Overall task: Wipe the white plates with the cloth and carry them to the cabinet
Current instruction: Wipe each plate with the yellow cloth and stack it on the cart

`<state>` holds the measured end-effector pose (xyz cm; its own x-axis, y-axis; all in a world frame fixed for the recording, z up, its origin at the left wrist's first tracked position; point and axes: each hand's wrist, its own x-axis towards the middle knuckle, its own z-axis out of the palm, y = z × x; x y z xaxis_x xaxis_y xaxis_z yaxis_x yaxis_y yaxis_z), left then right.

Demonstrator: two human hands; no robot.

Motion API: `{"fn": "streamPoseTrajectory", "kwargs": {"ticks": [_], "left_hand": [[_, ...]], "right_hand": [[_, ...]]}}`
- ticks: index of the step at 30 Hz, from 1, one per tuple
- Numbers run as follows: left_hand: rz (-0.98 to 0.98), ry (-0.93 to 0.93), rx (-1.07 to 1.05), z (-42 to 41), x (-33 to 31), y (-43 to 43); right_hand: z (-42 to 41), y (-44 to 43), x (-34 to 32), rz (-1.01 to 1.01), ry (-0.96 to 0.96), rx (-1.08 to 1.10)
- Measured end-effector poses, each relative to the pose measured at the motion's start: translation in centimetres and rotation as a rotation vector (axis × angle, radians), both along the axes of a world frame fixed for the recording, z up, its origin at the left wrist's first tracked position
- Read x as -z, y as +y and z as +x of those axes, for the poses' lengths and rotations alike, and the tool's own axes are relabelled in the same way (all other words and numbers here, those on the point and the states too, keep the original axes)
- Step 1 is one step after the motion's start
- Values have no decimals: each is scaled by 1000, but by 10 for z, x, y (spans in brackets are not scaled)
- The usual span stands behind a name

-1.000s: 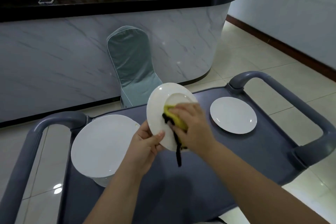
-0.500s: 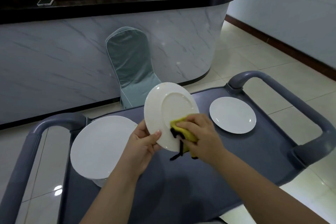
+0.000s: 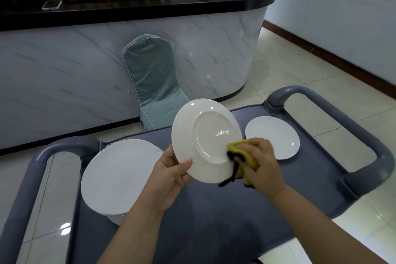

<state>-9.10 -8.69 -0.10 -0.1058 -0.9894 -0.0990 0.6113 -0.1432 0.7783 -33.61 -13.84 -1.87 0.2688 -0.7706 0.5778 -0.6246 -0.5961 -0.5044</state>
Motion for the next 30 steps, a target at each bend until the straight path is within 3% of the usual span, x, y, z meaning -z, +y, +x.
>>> {"fn": "streamPoseTrajectory", "kwargs": {"ticks": [4,8,13,15,20,26,30], "left_hand": [[-29,-156,141,-2,-3,4],[-46,-289,135,-12,-9,-3],[-17,-156,4,-5,-2,-9],[5,-70,6,-3,2,-7],[23,-16,27,-18,3,-1],[-5,-15,0,-14,-2,-18],[39,21,94,-21,7,-17]], "right_hand": [[6,-59,-34,211,-158,281],[63,-60,-61,84,-132,131],[51,15,-7,-90,45,-201],[23,16,8,-144,61,-123],[20,-25,-20,13,-65,294],[30,5,-12,-112,112,-97],[-22,-15,-15,-74,120,153]]}}
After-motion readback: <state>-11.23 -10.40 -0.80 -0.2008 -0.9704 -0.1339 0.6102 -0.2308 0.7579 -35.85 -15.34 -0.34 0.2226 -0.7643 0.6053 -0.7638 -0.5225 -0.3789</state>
